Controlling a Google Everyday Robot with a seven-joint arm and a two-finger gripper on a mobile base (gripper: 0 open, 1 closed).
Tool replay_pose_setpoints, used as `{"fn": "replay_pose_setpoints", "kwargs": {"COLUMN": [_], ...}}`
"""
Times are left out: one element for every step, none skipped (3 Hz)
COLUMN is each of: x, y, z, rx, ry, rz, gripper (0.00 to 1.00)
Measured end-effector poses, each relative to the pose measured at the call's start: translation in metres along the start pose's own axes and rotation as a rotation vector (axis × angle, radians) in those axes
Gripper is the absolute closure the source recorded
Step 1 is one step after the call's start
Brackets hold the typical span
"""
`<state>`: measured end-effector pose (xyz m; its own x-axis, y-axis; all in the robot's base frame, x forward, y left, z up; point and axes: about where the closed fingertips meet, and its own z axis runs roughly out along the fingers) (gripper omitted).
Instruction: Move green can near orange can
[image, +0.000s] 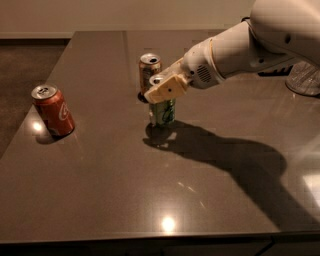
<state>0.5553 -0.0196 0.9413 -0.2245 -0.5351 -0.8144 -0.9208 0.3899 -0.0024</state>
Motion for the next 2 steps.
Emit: {"fn": "replay_pose_setpoints", "kwargs": {"x": [-0.010, -0.011], "y": [-0.038, -0.060], "z": [0.000, 0.005], "rx": [0.061, 0.105], "ry": [-0.049, -0.064], "rz": [0.053, 0.072], "gripper": [1.00, 0.82]}}
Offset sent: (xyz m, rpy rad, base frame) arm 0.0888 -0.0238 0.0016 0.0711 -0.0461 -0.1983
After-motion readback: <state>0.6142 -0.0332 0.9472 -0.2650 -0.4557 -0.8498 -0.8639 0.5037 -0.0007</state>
